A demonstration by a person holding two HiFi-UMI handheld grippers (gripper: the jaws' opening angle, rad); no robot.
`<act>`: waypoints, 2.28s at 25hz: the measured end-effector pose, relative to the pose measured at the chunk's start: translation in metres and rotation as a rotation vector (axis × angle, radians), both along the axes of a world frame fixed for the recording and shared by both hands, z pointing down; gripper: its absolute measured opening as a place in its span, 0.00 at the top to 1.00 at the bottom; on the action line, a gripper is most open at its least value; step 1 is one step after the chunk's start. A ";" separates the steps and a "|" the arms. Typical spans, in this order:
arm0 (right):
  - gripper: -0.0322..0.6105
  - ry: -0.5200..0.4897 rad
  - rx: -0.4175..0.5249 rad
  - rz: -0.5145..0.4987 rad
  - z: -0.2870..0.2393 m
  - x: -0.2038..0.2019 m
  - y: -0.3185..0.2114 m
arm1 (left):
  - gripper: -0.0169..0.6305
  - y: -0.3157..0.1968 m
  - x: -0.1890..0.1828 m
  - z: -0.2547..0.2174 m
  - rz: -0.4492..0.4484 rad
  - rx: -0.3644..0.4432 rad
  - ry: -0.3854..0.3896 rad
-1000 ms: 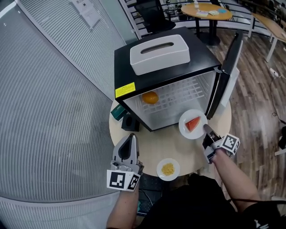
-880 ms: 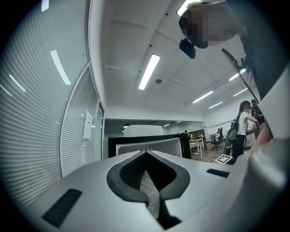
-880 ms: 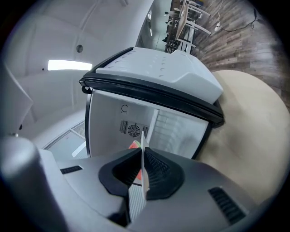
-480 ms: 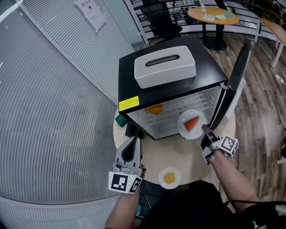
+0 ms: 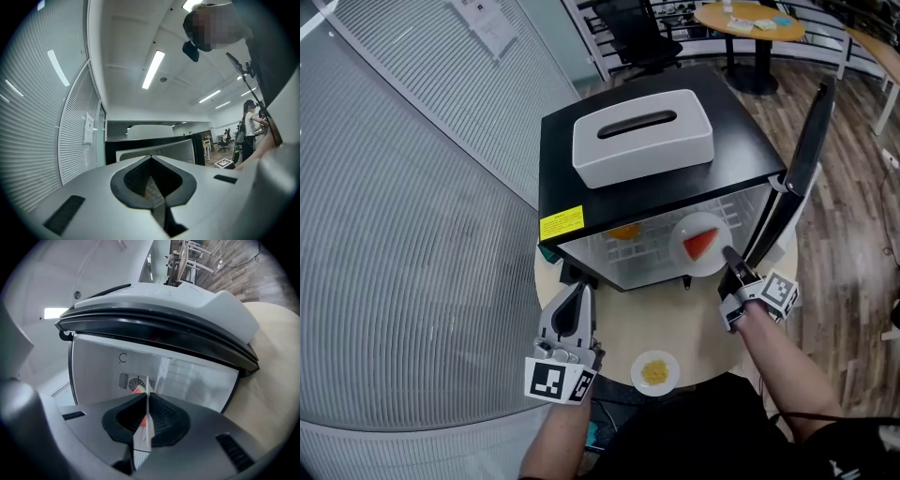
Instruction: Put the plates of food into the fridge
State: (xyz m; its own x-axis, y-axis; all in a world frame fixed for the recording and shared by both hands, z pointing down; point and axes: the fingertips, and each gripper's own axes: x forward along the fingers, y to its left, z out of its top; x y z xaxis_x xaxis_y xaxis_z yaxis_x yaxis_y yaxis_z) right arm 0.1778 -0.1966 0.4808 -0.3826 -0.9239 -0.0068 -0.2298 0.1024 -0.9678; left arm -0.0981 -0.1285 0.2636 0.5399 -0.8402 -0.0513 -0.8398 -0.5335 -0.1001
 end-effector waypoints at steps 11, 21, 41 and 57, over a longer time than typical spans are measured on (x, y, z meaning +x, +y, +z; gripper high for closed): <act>0.92 -0.026 -0.066 0.060 0.000 -0.001 -0.032 | 0.96 -0.022 0.012 0.014 0.007 -0.051 -0.001; 0.92 -0.025 -0.101 0.091 -0.008 -0.004 -0.066 | 0.96 -0.043 0.015 0.021 -0.019 -0.071 -0.008; 0.92 0.537 -0.074 0.036 -0.015 -0.007 -0.104 | 0.96 -0.048 -0.003 0.049 -0.089 -0.133 -0.012; 0.83 0.967 -0.105 -0.105 0.007 -0.014 -0.100 | 0.96 -0.032 -0.009 0.059 -0.155 -0.144 -0.001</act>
